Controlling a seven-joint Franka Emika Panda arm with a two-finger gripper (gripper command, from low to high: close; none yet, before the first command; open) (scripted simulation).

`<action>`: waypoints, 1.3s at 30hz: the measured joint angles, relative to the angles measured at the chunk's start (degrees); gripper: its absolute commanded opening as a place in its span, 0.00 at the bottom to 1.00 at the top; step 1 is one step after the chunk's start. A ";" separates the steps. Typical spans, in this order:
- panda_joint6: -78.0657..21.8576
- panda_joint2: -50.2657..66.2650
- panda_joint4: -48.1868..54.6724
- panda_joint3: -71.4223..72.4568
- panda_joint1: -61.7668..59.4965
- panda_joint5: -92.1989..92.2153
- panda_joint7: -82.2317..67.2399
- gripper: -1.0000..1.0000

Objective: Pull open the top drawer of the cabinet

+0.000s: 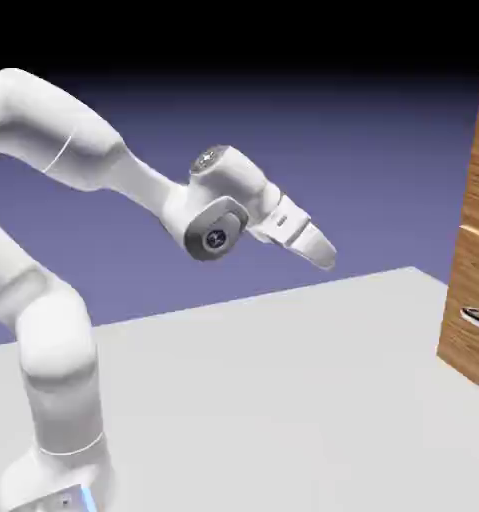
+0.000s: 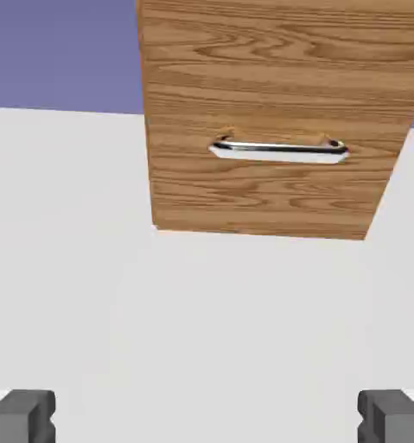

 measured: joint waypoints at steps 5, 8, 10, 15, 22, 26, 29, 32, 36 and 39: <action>-3.04 9.81 5.98 -8.92 3.33 12.46 2.91 0.50; -4.86 15.70 9.56 -14.27 5.33 19.93 4.66 0.50; -6.07 19.63 11.95 -17.83 6.66 24.92 5.83 0.50; -9.11 29.44 17.93 -26.75 9.49 37.38 8.74 0.50; -13.35 43.18 26.30 -39.23 14.65 54.82 12.82 0.50; -15.78 51.03 31.08 -46.36 17.31 64.79 15.15 0.50; -17.60 56.91 34.67 -51.71 19.31 72.26 16.90 0.50; -19.42 62.80 38.25 -57.06 21.31 79.74 18.65 0.50; -21.85 70.65 43.04 -64.20 23.97 89.70 20.98 0.50; -23.67 76.54 46.62 -69.54 25.97 97.18 22.73 0.50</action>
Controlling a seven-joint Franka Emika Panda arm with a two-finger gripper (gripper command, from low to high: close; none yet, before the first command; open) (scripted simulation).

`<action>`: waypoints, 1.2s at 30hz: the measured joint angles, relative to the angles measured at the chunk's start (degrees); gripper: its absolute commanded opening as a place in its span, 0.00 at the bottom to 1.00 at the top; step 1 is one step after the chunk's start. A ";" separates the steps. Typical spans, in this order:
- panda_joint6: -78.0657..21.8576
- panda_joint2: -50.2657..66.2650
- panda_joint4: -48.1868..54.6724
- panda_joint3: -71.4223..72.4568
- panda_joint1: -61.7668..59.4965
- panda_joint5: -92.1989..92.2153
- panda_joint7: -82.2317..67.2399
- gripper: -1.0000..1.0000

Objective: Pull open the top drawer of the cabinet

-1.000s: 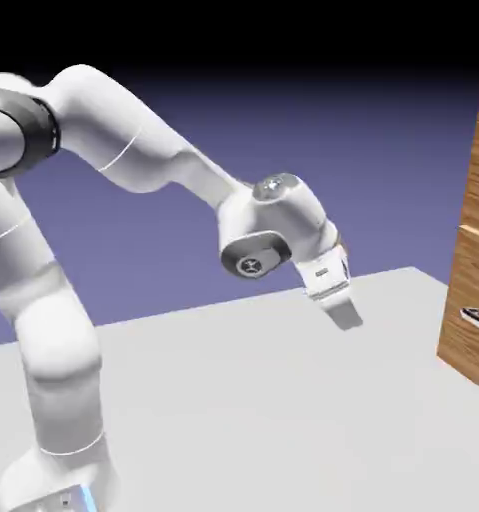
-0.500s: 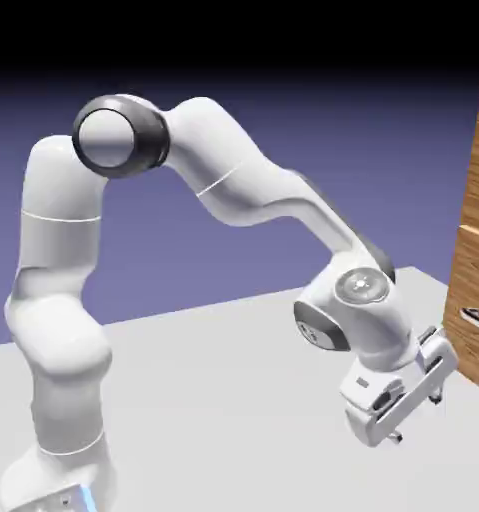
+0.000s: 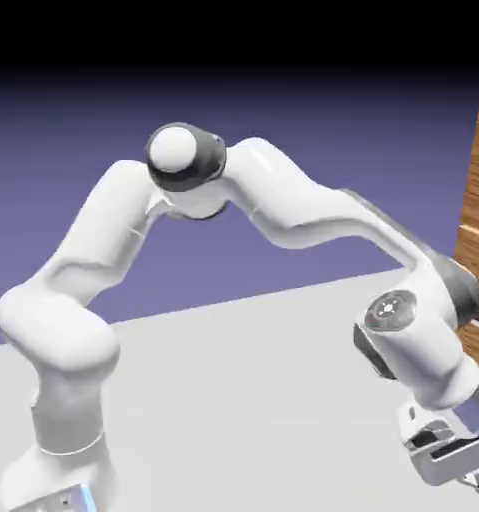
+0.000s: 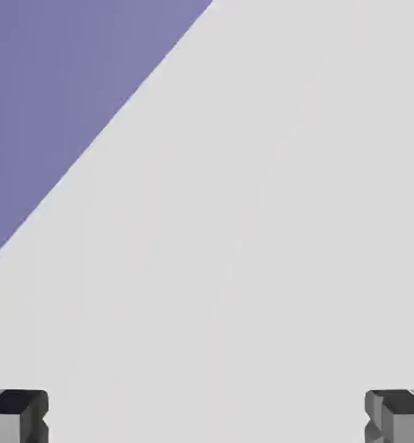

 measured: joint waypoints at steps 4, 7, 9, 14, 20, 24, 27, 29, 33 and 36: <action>-2.43 7.85 4.78 -7.13 2.66 9.97 2.33 0.50; -4.25 13.74 8.37 -12.48 4.66 17.44 4.08 0.50; -5.46 17.66 10.76 -16.05 5.99 22.43 5.24 0.50; -8.50 27.48 16.74 -24.96 9.32 34.88 8.16 0.50; -12.14 39.25 23.91 -35.66 13.32 49.84 11.65 0.50; -14.47 46.79 28.50 -42.51 15.88 59.41 13.89 0.50; -12.67 46.28 32.65 -42.60 13.63 59.19 14.77 0.50; -10.86 45.76 36.80 -42.68 11.39 58.97 15.65 0.50; -7.24 44.72 45.11 -42.85 6.89 58.53 17.40 0.50; -6.39 44.48 47.06 -42.89 5.84 58.42 17.82 0.00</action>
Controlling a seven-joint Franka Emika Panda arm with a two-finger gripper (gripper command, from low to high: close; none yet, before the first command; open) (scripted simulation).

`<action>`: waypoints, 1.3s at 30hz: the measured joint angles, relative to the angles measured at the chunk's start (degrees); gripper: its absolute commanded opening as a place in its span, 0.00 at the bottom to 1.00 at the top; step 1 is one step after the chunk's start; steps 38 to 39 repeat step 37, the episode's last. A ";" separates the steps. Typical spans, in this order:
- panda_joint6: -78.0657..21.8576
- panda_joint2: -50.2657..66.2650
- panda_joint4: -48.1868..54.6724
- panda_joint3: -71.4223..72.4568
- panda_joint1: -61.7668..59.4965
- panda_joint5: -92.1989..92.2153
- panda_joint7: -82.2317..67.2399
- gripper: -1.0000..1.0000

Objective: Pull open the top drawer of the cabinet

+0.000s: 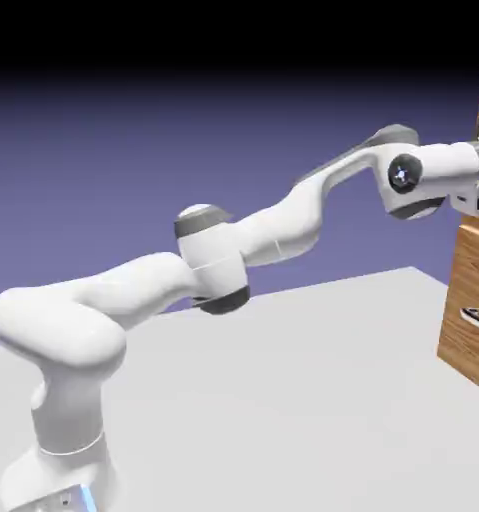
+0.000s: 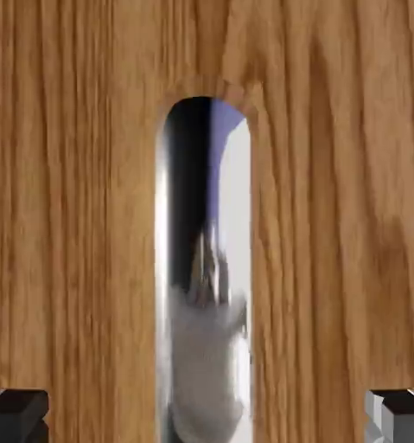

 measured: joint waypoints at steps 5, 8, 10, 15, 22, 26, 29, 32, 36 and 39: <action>-4.50 1.43 -10.38 0.14 5.55 0.91 -2.30 0.00; -7.25 2.26 -16.61 0.17 8.89 1.20 -3.47 0.00; -9.09 2.80 -20.76 0.17 11.11 1.30 -4.18 0.00; -13.72 4.11 -31.14 0.07 16.71 1.25 -5.80 0.00; -20.22 5.84 -45.67 -0.45 24.64 0.39 -7.73 0.00; -23.94 6.81 -53.98 -1.06 29.24 -0.58 -8.71 0.00; -26.72 7.57 -60.20 -1.72 32.72 -1.58 -9.39 0.00; -29.50 8.37 -66.43 -2.64 36.21 -2.88 -10.02 0.00; -31.20 8.90 -70.19 -3.33 38.34 -3.96 -10.32 1.00; -32.12 9.23 -72.26 -3.85 39.52 -4.64 -10.51 1.00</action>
